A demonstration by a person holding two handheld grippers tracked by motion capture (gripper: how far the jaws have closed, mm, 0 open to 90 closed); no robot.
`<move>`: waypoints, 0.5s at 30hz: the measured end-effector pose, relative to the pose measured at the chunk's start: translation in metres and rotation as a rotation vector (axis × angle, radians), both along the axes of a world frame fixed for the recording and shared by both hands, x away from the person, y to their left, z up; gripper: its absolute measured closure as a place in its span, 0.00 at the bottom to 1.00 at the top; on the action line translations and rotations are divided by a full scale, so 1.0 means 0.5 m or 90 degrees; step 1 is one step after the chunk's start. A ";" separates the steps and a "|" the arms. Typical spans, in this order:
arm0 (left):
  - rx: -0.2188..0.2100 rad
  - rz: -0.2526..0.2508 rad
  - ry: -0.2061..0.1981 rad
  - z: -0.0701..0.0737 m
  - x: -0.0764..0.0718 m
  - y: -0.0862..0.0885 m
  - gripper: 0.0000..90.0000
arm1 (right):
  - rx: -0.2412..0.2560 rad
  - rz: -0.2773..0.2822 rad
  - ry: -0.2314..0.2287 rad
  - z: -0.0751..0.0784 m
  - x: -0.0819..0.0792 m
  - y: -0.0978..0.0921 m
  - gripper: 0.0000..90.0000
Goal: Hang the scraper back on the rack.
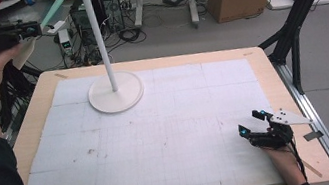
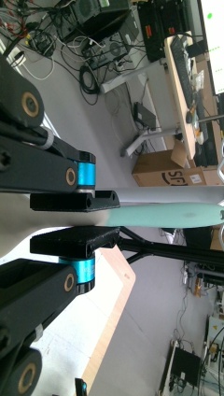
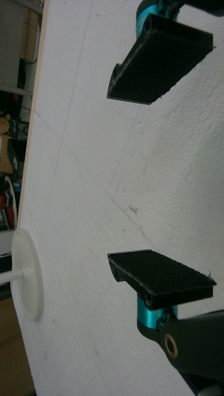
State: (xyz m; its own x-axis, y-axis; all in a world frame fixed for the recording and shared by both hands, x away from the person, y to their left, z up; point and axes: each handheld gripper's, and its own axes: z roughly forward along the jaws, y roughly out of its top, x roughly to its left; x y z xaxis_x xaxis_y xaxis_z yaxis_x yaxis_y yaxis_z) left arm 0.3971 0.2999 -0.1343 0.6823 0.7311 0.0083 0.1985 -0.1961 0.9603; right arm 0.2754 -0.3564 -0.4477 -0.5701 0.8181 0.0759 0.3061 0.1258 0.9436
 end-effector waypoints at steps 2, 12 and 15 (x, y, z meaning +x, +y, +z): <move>0.003 0.003 0.002 -0.001 0.001 0.000 0.90 | 0.001 0.000 0.001 0.000 0.000 0.000 0.19; 0.012 0.003 0.003 -0.004 0.006 -0.007 0.90 | 0.000 0.000 0.000 0.000 0.000 0.000 0.19; 0.016 0.001 0.003 -0.007 0.005 -0.010 0.89 | 0.000 0.000 0.000 0.000 0.000 0.000 0.19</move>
